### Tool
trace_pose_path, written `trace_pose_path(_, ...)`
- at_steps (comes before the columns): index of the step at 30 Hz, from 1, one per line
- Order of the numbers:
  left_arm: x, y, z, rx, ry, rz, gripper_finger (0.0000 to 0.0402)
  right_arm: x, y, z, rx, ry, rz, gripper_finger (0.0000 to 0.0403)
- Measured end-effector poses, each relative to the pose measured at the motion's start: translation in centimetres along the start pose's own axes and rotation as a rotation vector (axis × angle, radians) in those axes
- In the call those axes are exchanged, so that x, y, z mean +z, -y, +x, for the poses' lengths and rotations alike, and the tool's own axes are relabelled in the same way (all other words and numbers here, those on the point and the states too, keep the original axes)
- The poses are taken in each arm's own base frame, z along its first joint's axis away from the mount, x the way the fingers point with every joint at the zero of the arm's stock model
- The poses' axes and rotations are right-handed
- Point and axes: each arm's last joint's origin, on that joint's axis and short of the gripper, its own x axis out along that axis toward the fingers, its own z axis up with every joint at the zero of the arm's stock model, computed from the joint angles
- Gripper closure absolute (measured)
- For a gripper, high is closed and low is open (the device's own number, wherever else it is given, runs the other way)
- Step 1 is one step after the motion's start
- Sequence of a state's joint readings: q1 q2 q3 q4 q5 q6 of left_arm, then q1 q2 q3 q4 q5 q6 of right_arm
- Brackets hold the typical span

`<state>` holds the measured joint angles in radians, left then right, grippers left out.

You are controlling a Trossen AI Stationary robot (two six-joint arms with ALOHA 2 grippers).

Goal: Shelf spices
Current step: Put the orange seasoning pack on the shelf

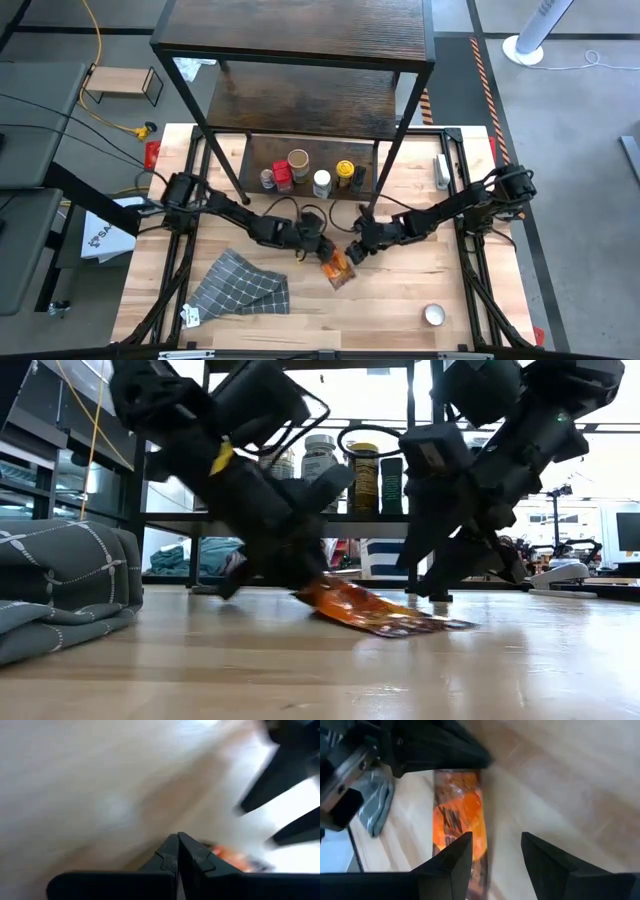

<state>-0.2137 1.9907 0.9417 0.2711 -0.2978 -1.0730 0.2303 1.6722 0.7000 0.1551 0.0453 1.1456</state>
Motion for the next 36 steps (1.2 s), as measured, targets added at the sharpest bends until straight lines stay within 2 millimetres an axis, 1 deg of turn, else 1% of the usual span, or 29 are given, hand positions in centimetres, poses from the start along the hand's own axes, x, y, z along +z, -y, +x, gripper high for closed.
trace_pose_path(2, 0.0, 1.3, 0.8, -0.068, 0.003, 0.001, 0.0401, -0.5, -0.2, 0.0, 0.011, -0.022, -0.014, 0.0237)
trace_pose_path(5, 0.1, 2.8, 1.5, -0.113, -0.040, 0.106, 0.0401, -1.2, -0.5, -0.1, 0.025, -0.052, -0.031, 0.0237)
trace_pose_path(7, 0.6, 3.2, 1.6, -0.112, -0.084, 0.189, 0.0401, -1.6, -0.7, -0.1, 0.030, -0.063, -0.043, 0.0237)
trace_pose_path(9, 1.6, 3.3, 1.0, -0.067, -0.079, 0.255, 0.0401, -2.0, -0.8, -0.1, 0.033, -0.071, -0.052, 0.0237)
trace_pose_path(12, 3.4, 3.2, -1.0, 0.006, -0.090, 0.333, 0.0401, -2.5, -1.0, -0.2, 0.046, -0.101, -0.064, 0.0237)
trace_pose_path(13, 3.8, 2.9, -1.8, 0.046, -0.108, 0.360, 0.0401, -2.8, -1.2, -0.2, 0.052, -0.113, -0.069, 0.0237)
trace_pose_path(15, 3.7, 2.4, -3.1, 0.112, -0.146, 0.399, 0.0401, -3.5, -1.4, -0.3, 0.069, -0.146, -0.082, 0.0237)
trace_pose_path(17, 2.7, 2.3, -4.4, 0.101, -0.162, 0.393, 0.0401, -4.3, -1.8, -0.4, 0.088, -0.178, -0.084, 0.0237)
trace_pose_path(18, 1.9, 2.4, -4.9, 0.080, -0.168, 0.367, 0.0401, -4.7, -1.9, -0.5, 0.091, -0.188, -0.089, 0.0237)
trace_pose_path(21, -1.6, 2.5, -5.8, -0.005, -0.186, 0.263, 0.0401, -6.0, -2.2, -0.7, 0.078, -0.165, -0.071, 0.0237)
trace_pose_path(24, -4.9, 3.2, -6.1, -0.098, -0.182, 0.163, 0.0401, -6.6, -2.4, -0.9, 0.048, -0.086, -0.043, 0.0237)
trace_pose_path(27, -7.2, 3.5, -5.7, -0.121, -0.168, 0.084, 0.0401, -6.9, -2.0, -0.7, 0.004, -0.044, -0.025, 0.0237)
trace_pose_path(29, -7.9, 3.5, -4.8, -0.114, -0.164, 0.046, 0.0401, -7.0, -1.6, -0.3, -0.027, -0.046, -0.010, 0.0237)
trace_pose_path(31, -8.2, 4.2, -4.1, -0.131, -0.165, 0.018, 0.0401, -7.0, -1.5, 0.0, -0.021, -0.044, 0.005, 0.0237)
trace_pose_path(36, -7.7, 5.8, -2.2, -0.152, -0.144, 0.052, 0.0401, -7.2, -1.8, 1.1, 0.051, -0.039, 0.034, 0.0237)
